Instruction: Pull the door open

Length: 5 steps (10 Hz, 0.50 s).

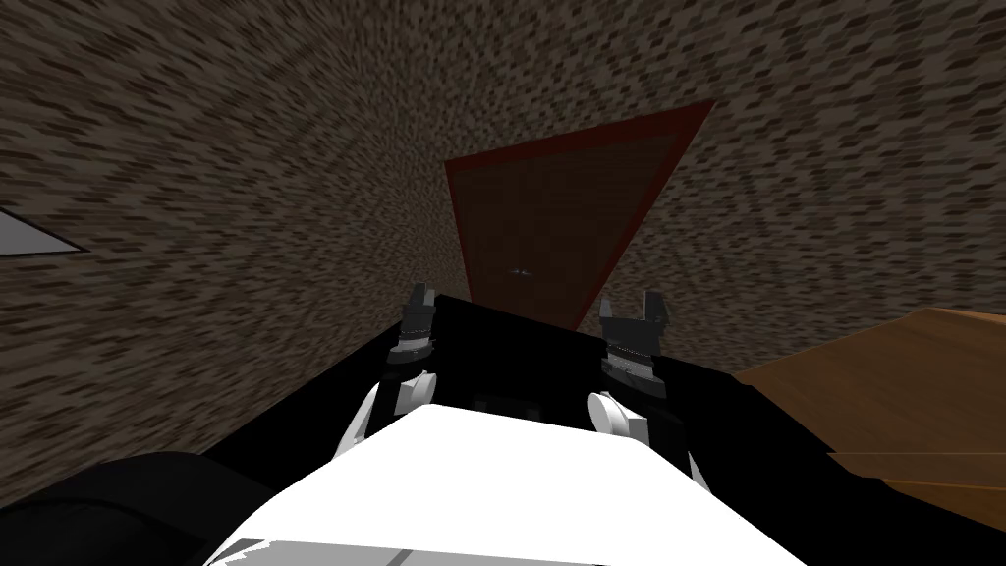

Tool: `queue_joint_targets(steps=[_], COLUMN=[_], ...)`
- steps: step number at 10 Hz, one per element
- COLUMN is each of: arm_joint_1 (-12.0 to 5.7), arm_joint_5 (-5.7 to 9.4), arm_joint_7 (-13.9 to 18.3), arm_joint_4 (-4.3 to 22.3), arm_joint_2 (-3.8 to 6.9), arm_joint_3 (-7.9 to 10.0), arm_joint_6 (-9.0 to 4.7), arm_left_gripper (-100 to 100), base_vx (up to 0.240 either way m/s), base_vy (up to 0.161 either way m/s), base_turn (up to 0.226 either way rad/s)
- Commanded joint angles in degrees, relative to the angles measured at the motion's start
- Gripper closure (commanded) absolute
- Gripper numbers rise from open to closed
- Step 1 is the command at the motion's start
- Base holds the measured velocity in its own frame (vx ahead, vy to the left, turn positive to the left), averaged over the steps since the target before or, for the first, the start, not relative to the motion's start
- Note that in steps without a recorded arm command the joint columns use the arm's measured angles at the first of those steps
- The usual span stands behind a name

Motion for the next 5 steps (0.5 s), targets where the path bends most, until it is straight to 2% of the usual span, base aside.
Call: queue_joint_targets(steps=[1,5], arm_joint_1=[-0.50,-1.69], arm_joint_5=[0.20,0.65], arm_joint_7=[0.43,1.42], arm_joint_4=[1.72,5.74], arm_joint_2=[0.62,1.83], arm_joint_3=[0.02,0.06], arm_joint_6=[-0.34,-1.14], arm_left_gripper=[-100,-100], base_vx=[0.070,0.133], base_vy=[-0.008,-0.024], base_turn=[-0.045,-0.051])
